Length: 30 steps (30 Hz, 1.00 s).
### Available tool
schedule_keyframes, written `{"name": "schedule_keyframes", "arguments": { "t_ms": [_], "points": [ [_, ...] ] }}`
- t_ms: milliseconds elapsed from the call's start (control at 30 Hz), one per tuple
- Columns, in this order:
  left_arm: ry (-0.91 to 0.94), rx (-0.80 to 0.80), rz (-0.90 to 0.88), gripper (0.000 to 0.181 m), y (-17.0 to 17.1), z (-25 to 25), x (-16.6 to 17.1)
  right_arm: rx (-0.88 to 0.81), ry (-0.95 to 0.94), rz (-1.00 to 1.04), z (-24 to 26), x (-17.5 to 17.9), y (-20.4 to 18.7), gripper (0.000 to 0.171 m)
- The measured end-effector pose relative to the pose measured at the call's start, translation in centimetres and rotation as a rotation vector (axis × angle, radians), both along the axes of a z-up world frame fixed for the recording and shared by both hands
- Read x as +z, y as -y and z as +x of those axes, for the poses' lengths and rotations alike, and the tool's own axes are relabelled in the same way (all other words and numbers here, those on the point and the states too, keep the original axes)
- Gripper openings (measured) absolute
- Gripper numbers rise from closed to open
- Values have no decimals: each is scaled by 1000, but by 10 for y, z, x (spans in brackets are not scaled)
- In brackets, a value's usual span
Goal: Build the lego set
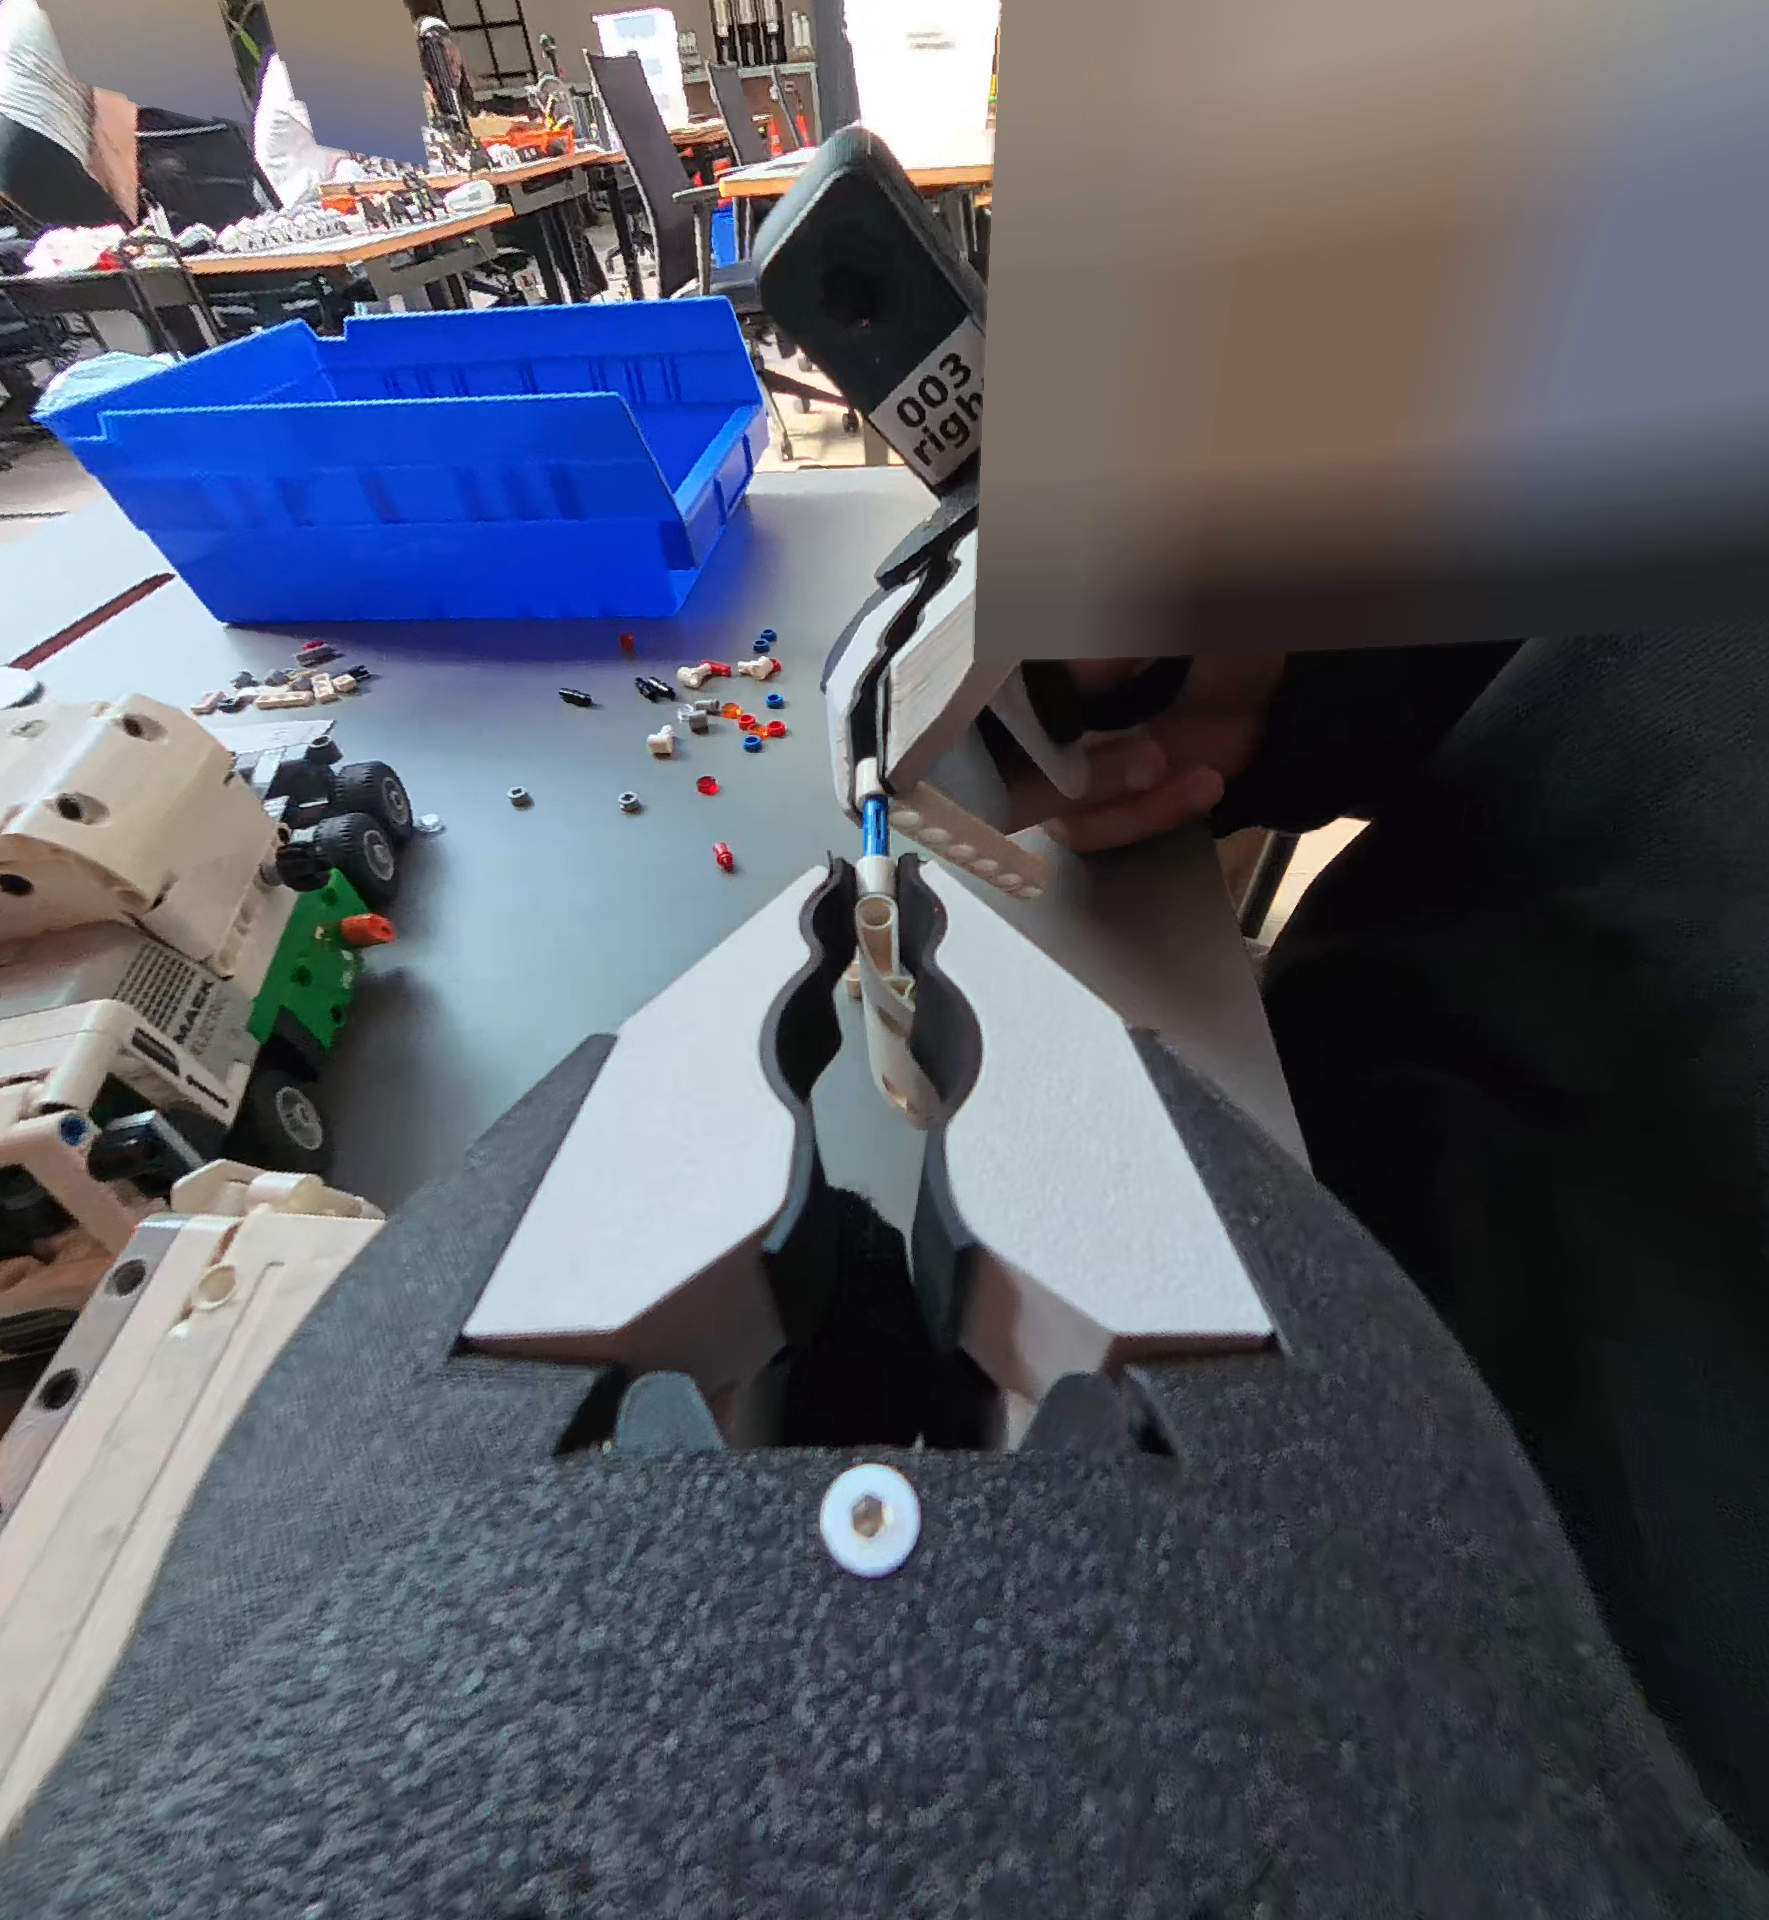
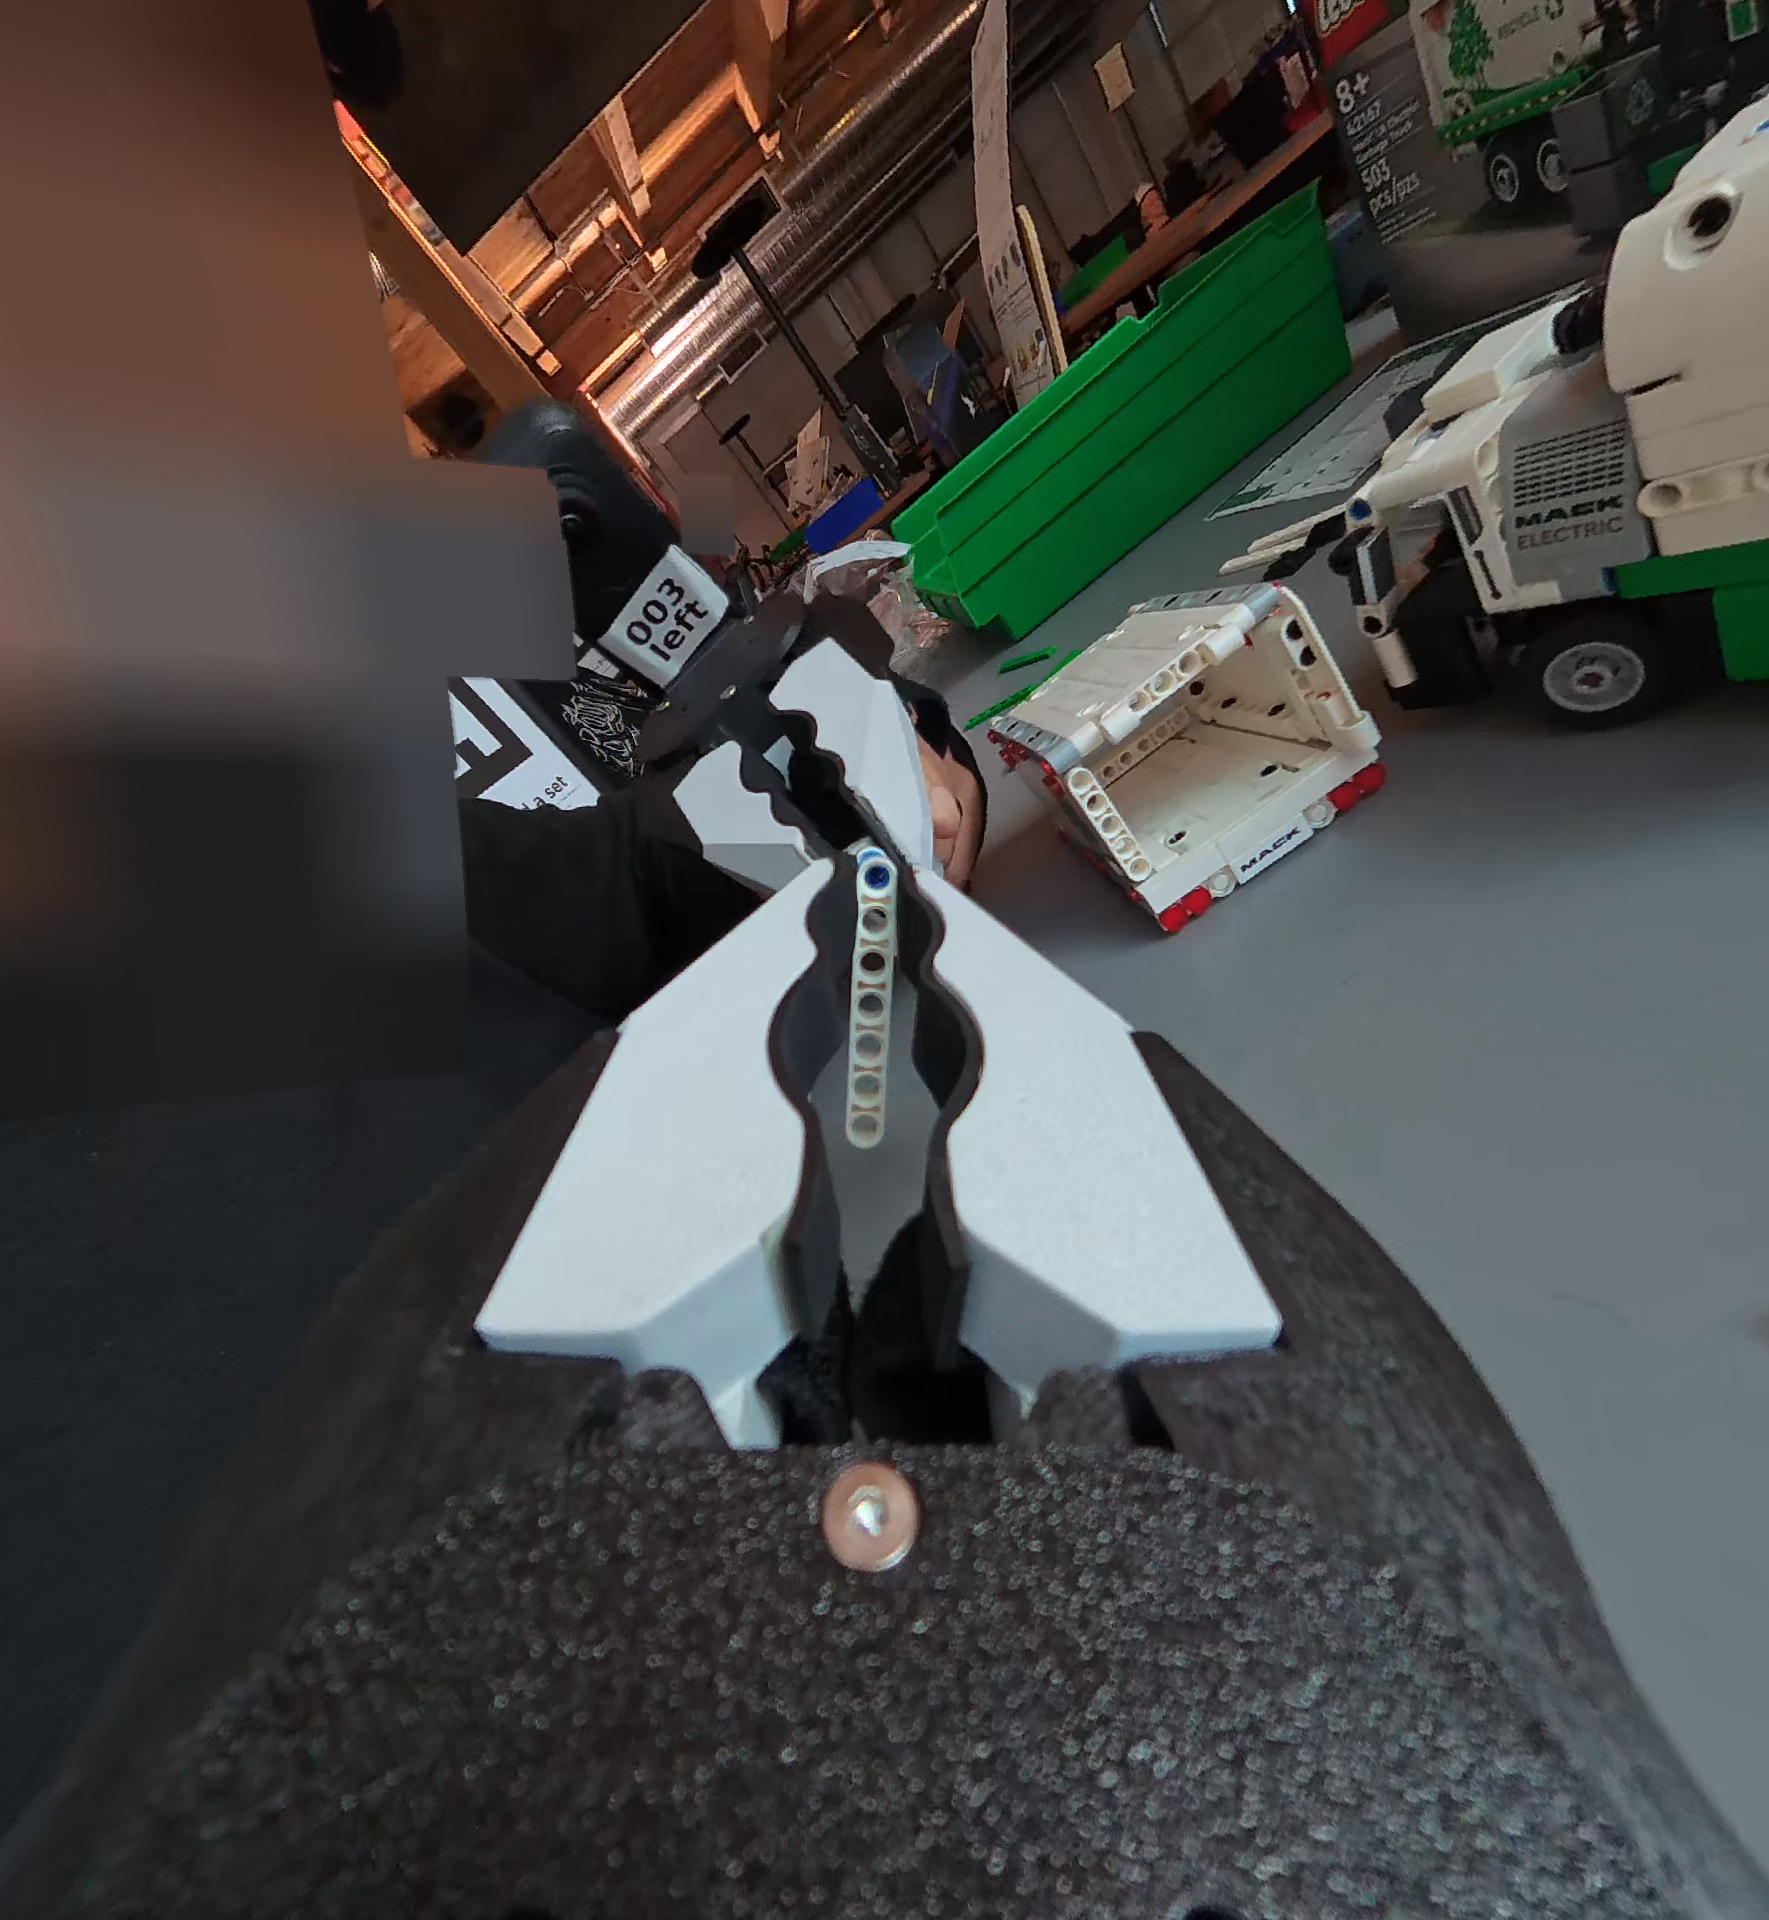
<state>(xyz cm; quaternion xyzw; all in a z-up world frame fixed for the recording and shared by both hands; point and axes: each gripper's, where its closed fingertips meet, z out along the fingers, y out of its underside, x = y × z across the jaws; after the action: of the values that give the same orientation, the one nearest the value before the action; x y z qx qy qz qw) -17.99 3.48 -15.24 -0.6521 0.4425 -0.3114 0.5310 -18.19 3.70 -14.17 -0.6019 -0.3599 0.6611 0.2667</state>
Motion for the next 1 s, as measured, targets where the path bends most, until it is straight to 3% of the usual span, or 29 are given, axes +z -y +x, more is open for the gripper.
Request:
{"name": "schedule_keyframes", "arguments": {
  "t_ms": [233,467,733,933,1000],
  "points": [
    [-39,23,54,5,0,1,-1,2,6,-21,0,-1,0,5],
    [-160,67,219,5,-1,3,-5,46,63,-78,-5,-9,6,5],
    [-97,15,146,5,4,3,-5,34,61,30,-5,-8,10,5],
    [14,-100,-18,5,17,9,-3,24,92,370,0,-7,19,6],
    [29,-128,-53,5,20,11,-4,50,84,372,2,-8,22,6]
  ]
}}
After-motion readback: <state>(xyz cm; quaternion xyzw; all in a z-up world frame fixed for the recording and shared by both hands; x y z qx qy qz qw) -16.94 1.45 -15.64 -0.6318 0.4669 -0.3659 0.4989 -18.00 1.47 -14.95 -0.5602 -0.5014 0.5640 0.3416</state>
